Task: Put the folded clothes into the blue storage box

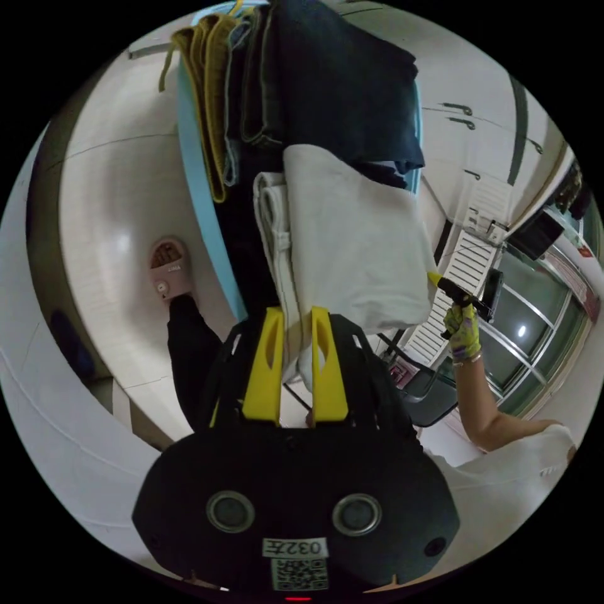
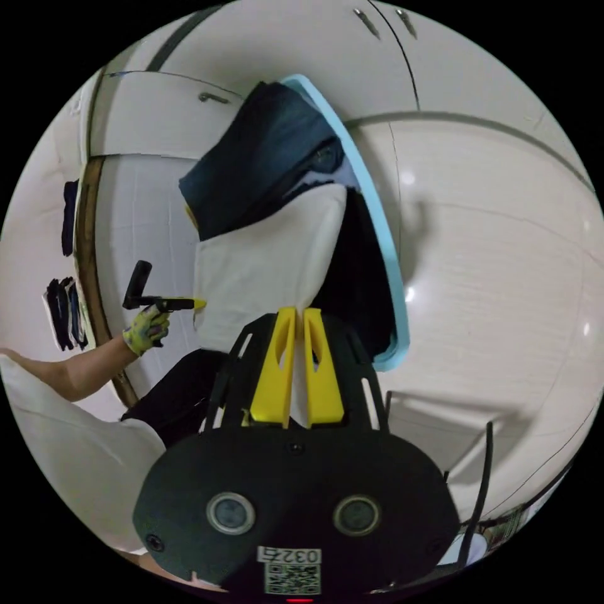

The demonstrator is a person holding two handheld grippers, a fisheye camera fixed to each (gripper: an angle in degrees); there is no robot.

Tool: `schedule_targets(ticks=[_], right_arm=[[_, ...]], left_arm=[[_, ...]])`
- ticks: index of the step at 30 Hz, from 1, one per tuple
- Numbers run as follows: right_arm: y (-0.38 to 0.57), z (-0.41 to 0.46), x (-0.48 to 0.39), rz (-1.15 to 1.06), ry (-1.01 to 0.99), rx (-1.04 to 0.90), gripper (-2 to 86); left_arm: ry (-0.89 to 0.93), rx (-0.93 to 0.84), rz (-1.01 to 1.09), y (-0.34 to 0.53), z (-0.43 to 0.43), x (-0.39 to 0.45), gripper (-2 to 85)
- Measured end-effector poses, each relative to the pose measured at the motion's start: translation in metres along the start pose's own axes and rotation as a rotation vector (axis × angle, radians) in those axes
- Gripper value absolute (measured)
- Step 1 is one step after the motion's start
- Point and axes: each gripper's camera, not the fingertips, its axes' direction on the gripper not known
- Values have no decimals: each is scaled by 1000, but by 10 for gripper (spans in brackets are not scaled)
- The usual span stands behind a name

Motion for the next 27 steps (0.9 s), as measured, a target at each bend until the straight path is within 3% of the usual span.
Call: schedule_targets(ticks=[3,7,12,16,21,25,27], right_arm=[[-2,-11,-5,-39,86,84,-3],[-9,28,28,71,97,-79,-3],[-12,20,7,-5,147,-105,-5],[8,-21,-31,-126,52,33,-6],[29,-58,-61,-206,146,202,-5],[13,-10,-6,-7,9,93,-3],[3,10,-1,24,89,-15,-3]], left_arm=[[52,48,-7,17,-2,1,56],[57,-14,-143,9,26,-26,35],[-1,-32,-14,9,14,-12,21],[64,89,89,38,-22,9,13],[31,249,164,64,-59,38,12],[-44,141,37,37,-23,7,15],[-65,87,-24,23,-10,-2,10]])
